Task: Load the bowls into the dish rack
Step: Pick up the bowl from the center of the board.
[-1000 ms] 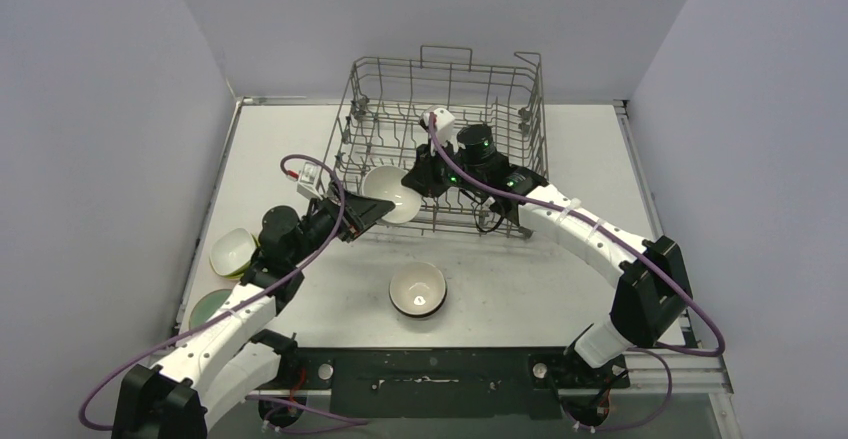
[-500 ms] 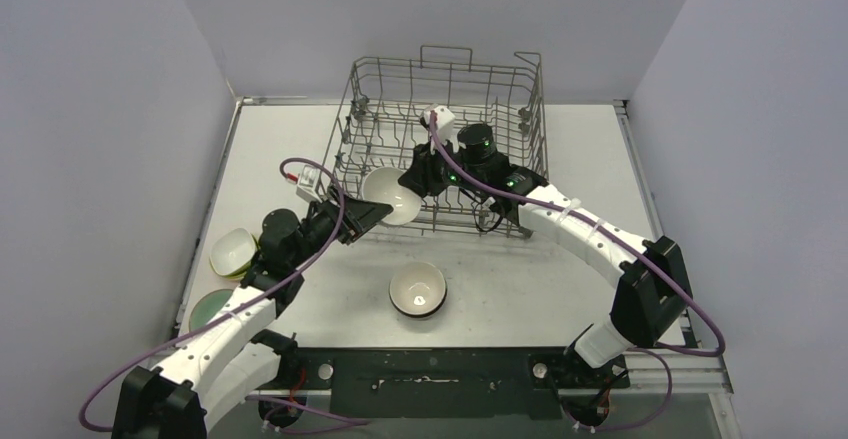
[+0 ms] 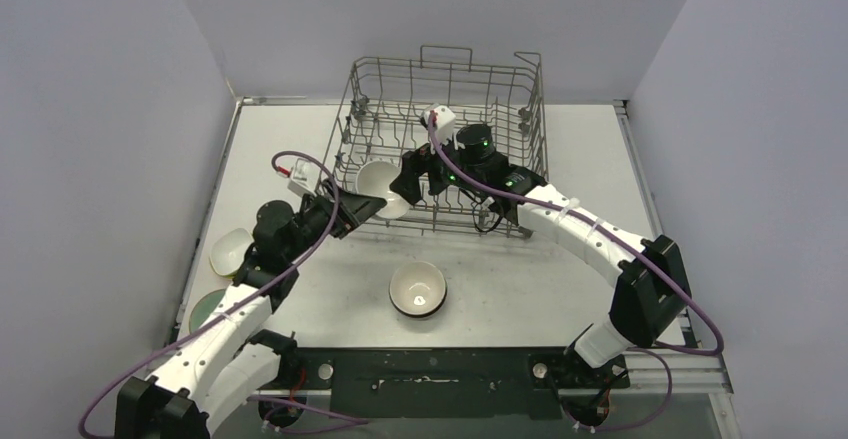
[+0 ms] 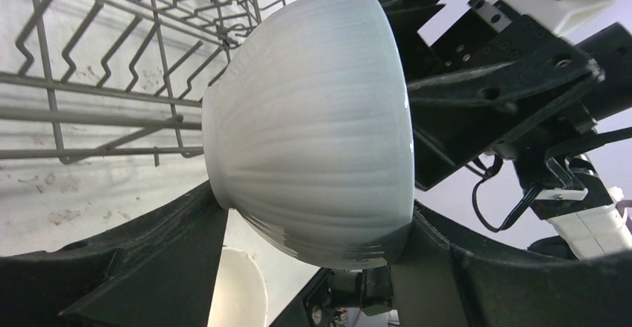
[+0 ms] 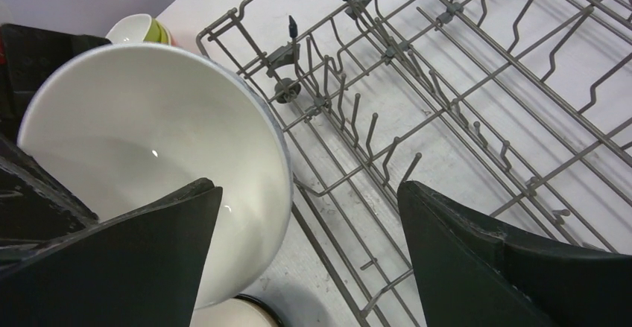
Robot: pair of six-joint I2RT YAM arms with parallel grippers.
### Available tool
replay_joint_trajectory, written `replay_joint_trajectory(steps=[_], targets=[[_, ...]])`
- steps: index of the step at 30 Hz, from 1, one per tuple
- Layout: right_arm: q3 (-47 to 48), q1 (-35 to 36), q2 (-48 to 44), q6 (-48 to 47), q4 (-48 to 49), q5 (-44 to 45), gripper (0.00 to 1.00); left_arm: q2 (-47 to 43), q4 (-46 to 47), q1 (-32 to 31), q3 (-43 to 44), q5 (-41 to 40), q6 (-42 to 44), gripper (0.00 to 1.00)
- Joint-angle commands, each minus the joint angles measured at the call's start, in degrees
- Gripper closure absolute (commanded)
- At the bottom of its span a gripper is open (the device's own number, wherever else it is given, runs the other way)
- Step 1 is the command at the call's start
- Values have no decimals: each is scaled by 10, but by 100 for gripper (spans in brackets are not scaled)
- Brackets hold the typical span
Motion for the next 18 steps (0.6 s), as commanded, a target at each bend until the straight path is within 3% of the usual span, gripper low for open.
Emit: replay_joint_trajectory(steps=[1,5,8,18], targets=[[15,-1,-23,-15,7,32,4,1,27,12,63,-10,32,61],[1,-4,-45,-16,11,51,0,20,22,20,86,-9,43,62],[-14,-8,-63,-14,19,60,7,38,21,26,101,-10,50,63],[-54,-16,-94,-23,31,104,10,100,-4,38,164,0,97,64]])
